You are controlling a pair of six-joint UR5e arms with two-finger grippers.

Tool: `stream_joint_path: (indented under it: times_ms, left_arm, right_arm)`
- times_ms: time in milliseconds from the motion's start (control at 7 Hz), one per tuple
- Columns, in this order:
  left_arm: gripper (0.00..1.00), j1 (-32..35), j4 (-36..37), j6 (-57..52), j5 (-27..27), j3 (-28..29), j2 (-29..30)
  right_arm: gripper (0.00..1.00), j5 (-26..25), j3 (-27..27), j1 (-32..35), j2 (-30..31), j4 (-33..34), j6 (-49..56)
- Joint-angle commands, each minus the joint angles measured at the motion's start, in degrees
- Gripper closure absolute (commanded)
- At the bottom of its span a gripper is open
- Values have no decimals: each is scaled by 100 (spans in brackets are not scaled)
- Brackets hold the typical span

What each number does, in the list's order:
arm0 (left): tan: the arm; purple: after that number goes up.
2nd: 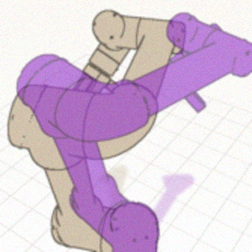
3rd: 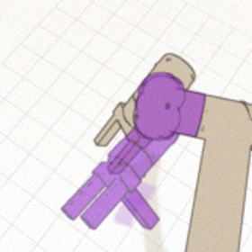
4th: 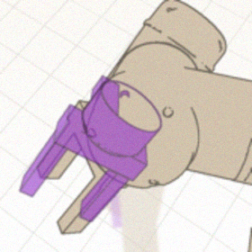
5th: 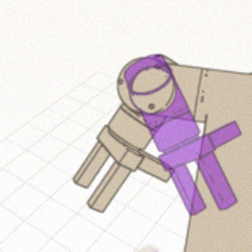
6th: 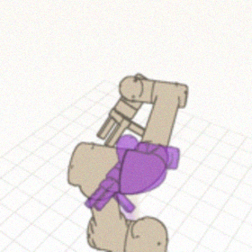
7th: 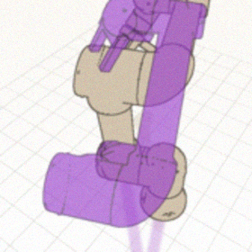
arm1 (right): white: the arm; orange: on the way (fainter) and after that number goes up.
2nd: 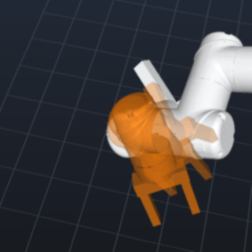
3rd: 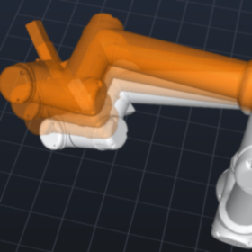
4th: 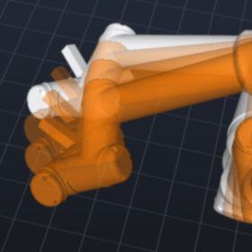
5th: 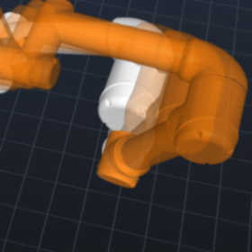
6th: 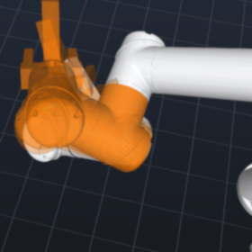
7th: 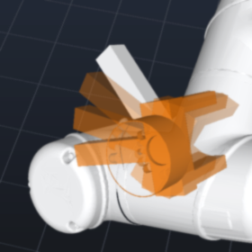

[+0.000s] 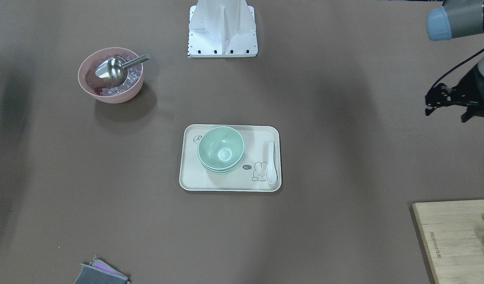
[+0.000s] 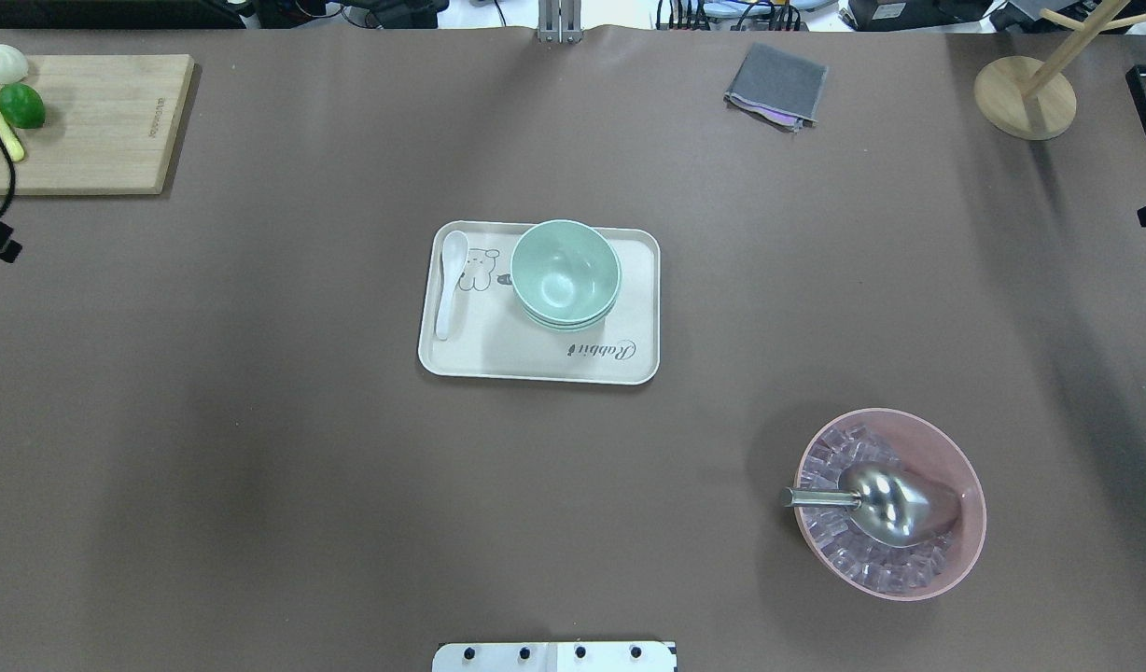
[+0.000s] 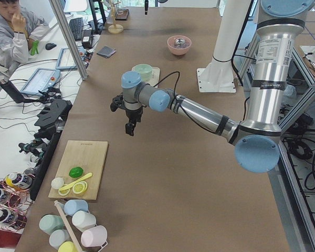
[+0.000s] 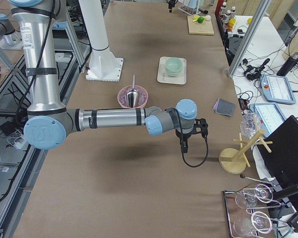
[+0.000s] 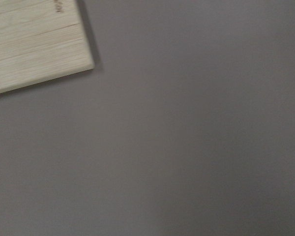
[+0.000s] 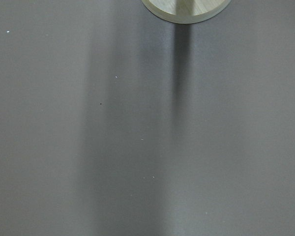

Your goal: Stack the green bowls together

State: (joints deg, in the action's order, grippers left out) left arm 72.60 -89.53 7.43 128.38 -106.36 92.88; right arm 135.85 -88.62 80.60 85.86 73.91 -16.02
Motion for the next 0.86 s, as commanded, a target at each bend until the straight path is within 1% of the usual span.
stream_joint_path:
  times_ms: [0, 143, 286, 571, 714]
  left_arm:
    - [1, 1268, -30, -1781, 641, 963, -226]
    - [1, 1553, -30, -1954, 723, 1333, -209]
    - [1, 1565, -38, -1965, 723, 1598, -243]
    - [1, 1626, -38, -2088, 680, 1705, -244]
    - [1, 1670, -38, -2331, 680, 1785, -235]
  right_arm:
    - [0, 205, 187, 193, -8, 9, 310]
    - [0, 205, 187, 263, 1, 18, 397]
    - [0, 205, 187, 272, 1, 18, 407]
    - [0, 188, 116, 255, -52, 79, 398]
    - [0, 144, 116, 255, -165, 184, 398]
